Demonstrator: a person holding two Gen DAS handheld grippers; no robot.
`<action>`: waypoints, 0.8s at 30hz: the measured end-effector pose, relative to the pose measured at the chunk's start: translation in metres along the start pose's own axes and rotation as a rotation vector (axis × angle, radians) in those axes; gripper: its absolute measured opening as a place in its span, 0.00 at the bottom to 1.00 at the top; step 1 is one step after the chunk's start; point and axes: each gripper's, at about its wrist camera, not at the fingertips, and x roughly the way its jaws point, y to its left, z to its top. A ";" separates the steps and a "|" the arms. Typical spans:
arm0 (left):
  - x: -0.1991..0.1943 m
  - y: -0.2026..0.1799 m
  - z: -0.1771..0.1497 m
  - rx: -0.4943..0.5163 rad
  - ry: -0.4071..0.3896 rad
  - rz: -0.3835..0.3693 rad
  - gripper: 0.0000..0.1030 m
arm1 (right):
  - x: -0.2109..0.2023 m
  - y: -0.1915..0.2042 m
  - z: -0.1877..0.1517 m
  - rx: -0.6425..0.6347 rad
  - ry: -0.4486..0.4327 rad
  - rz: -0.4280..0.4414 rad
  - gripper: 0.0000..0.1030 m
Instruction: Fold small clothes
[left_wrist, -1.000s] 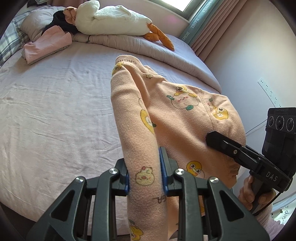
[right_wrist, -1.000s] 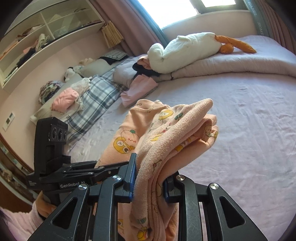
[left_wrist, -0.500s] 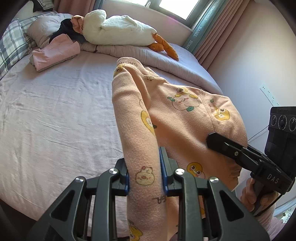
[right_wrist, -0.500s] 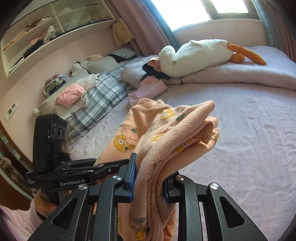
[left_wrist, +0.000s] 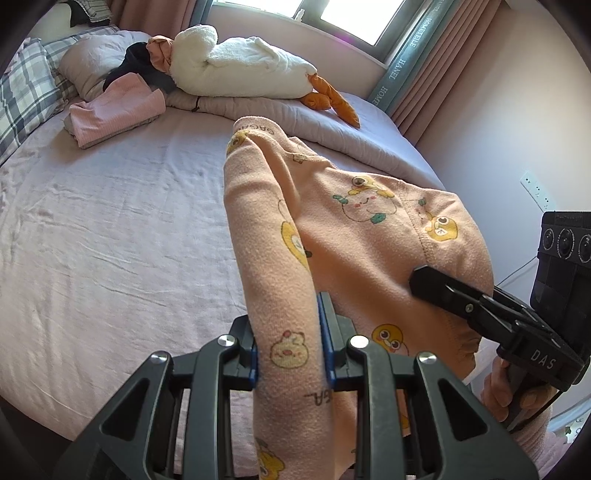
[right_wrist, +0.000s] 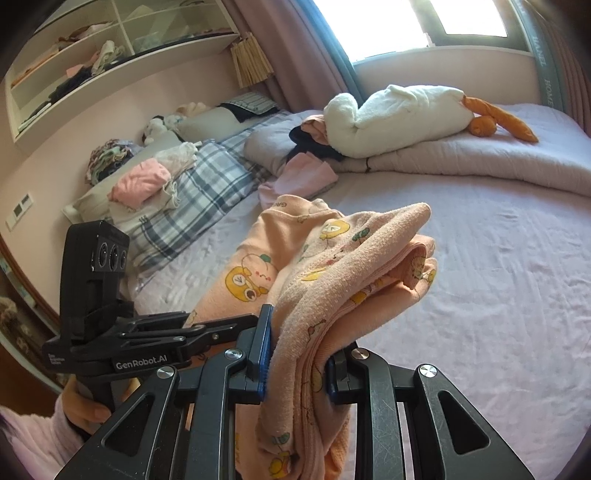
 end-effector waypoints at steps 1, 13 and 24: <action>0.000 0.000 0.000 0.000 -0.001 0.000 0.24 | 0.000 0.001 0.000 -0.003 -0.001 -0.001 0.24; -0.003 0.001 0.002 0.001 -0.011 0.013 0.25 | 0.002 0.004 0.002 -0.005 -0.003 -0.001 0.24; -0.002 -0.001 0.004 0.013 -0.013 0.020 0.25 | 0.003 0.005 0.003 -0.017 -0.006 -0.004 0.24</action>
